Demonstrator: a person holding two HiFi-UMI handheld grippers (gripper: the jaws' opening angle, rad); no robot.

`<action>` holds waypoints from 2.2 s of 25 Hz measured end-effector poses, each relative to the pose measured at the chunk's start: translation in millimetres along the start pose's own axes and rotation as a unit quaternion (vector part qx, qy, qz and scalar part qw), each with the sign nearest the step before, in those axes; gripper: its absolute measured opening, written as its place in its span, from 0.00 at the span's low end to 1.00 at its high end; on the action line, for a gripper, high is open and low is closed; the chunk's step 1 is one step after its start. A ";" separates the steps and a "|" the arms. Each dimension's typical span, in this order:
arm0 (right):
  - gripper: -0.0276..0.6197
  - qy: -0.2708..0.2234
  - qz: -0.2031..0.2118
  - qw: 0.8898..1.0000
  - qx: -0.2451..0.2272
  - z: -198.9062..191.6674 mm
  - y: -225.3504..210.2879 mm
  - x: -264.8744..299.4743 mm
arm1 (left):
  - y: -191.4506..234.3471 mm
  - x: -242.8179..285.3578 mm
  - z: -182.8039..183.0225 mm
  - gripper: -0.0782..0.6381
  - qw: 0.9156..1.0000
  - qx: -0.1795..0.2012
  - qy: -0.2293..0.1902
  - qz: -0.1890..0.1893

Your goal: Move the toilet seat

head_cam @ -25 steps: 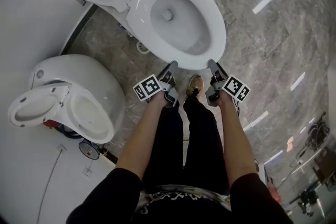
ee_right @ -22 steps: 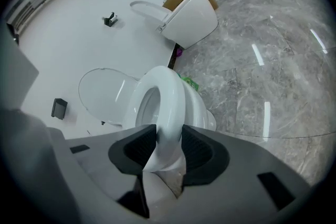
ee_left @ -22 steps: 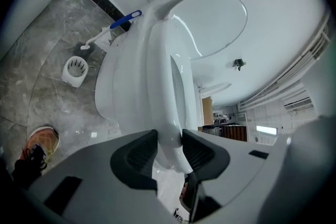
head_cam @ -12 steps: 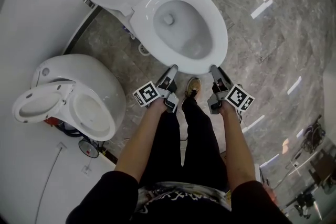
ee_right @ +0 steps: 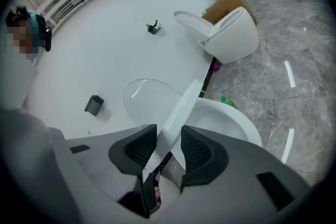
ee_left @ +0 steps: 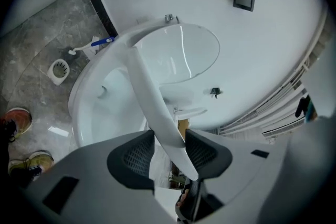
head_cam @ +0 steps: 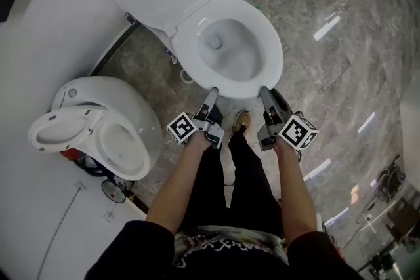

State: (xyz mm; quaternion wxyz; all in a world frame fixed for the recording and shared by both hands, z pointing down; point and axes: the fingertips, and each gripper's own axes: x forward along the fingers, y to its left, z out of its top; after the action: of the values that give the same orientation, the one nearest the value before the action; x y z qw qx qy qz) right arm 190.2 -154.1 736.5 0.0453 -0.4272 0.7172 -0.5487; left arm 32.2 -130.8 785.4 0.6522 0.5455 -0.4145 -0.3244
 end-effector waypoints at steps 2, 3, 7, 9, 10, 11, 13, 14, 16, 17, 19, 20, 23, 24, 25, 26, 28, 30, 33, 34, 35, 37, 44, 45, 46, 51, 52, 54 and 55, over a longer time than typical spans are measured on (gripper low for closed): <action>0.27 -0.003 0.010 1.000 -0.008 8.7 17.2 2.2 | -14.0 -0.4 5.8 0.39 1.000 -0.002 -0.014 -0.003; 0.26 -0.004 0.017 1.000 -0.009 12.3 25.5 3.0 | -20.1 -1.0 8.6 0.39 1.000 -0.005 -0.024 -0.005; 0.25 -0.009 0.055 0.998 -0.024 28.4 58.4 11.2 | -43.9 -1.6 24.5 0.39 0.997 -0.013 -0.072 -0.022; 0.26 -0.014 0.077 0.996 -0.032 36.0 71.7 17.3 | -54.3 -0.9 32.3 0.39 0.995 -0.013 -0.092 -0.031; 0.26 -0.014 0.084 0.996 -0.034 38.8 77.6 19.5 | -58.7 -0.9 35.2 0.39 0.994 -0.013 -0.100 -0.033; 0.26 -0.012 0.086 0.996 -0.037 41.0 83.4 21.4 | -62.9 -1.0 37.9 0.39 0.994 -0.013 -0.106 -0.036; 0.26 -0.010 0.094 0.995 -0.040 45.1 94.3 26.1 | -70.9 -1.1 43.4 0.40 0.992 -0.010 -0.117 -0.041; 0.26 -0.011 0.100 0.994 -0.043 47.5 99.7 29.2 | -75.0 -1.1 46.6 0.40 0.992 -0.008 -0.120 -0.044; 0.27 -0.016 0.119 0.992 -0.048 53.1 110.8 36.5 | -84.2 -0.2 53.2 0.40 0.990 -0.008 -0.127 -0.052; 0.27 -0.020 0.129 0.990 -0.048 55.7 115.9 40.3 | -88.8 0.5 56.6 0.41 0.990 -0.011 -0.130 -0.057; 0.27 -0.021 0.138 0.989 -0.048 58.9 125.4 46.3 | -95.2 0.2 63.4 0.40 0.988 -0.014 -0.141 -0.063; 0.27 -0.019 0.140 0.989 -0.049 59.9 129.8 48.4 | -97.4 -0.6 66.5 0.40 0.987 -0.016 -0.148 -0.065; 0.27 -0.020 0.157 0.986 -0.053 66.5 142.8 54.5 | -106.8 0.0 74.1 0.40 0.983 -0.024 -0.167 -0.072; 0.27 -0.022 0.165 0.985 -0.054 69.5 147.7 57.1 | -110.5 1.0 76.6 0.40 0.982 -0.025 -0.172 -0.075; 0.27 -0.023 0.172 0.983 -0.055 72.1 152.5 59.8 | -114.2 1.8 79.3 0.40 0.981 -0.026 -0.176 -0.079; 0.27 -0.022 0.177 0.982 -0.056 74.3 157.1 62.5 | -117.9 2.3 82.0 0.40 0.980 -0.027 -0.180 -0.082; 0.26 -0.021 0.183 0.981 -0.059 77.8 165.3 68.4 | -125.5 3.1 87.5 0.39 0.977 -0.028 -0.190 -0.091; 0.26 -0.021 0.187 0.980 -0.059 81.5 173.2 75.3 | -134.6 4.9 92.4 0.38 0.975 -0.025 -0.199 -0.099; 0.26 -0.021 0.192 0.980 -0.054 86.2 185.1 84.1 | -148.6 7.5 96.1 0.37 0.972 -0.011 -0.210 -0.103; 0.25 -0.020 0.194 0.979 -0.052 87.4 188.3 87.0 | -152.7 8.0 97.0 0.37 0.971 -0.007 -0.214 -0.102; 0.25 -0.019 0.199 0.978 -0.049 88.8 191.5 90.1 | -156.8 8.6 98.1 0.37 0.971 -0.005 -0.218 -0.102; 0.25 -0.014 0.204 0.978 -0.047 91.8 197.8 96.7 | -167.3 11.5 100.1 0.37 0.969 -0.001 -0.224 -0.107; 0.24 0.000 0.195 0.980 -0.041 103.2 220.6 112.9 | -196.5 25.3 111.8 0.35 0.963 0.004 -0.245 -0.114; 0.24 0.002 0.196 0.980 -0.040 103.7 224.4 117.3 | -199.5 26.3 116.6 0.35 0.963 0.005 -0.246 -0.115; 0.24 0.003 0.197 0.980 -0.040 104.9 228.6 122.0 | -202.2 27.1 121.7 0.35 0.962 0.005 -0.246 -0.115; 0.24 -0.015 0.194 0.980 -0.047 118.5 247.5 144.1 | -213.0 32.2 145.3 0.35 0.960 0.000 -0.252 -0.120; 0.24 -0.013 0.196 0.980 -0.044 118.8 249.5 148.8 | -214.8 32.9 149.6 0.36 0.960 0.001 -0.253 -0.122; 0.24 -0.017 0.202 0.979 -0.039 123.4 255.9 157.5 | -220.1 36.3 157.9 0.35 0.959 0.006 -0.253 -0.126; 0.24 -0.021 0.203 0.978 -0.039 126.5 260.0 161.3 | -223.0 38.3 161.7 0.35 0.960 0.008 -0.251 -0.128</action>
State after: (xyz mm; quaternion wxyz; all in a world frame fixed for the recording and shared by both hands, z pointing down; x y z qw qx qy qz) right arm 9.6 -347.1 537.0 0.1546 -0.2856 0.8088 -0.4902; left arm -89.0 -279.2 583.9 0.4763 0.5002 -0.4940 -0.5282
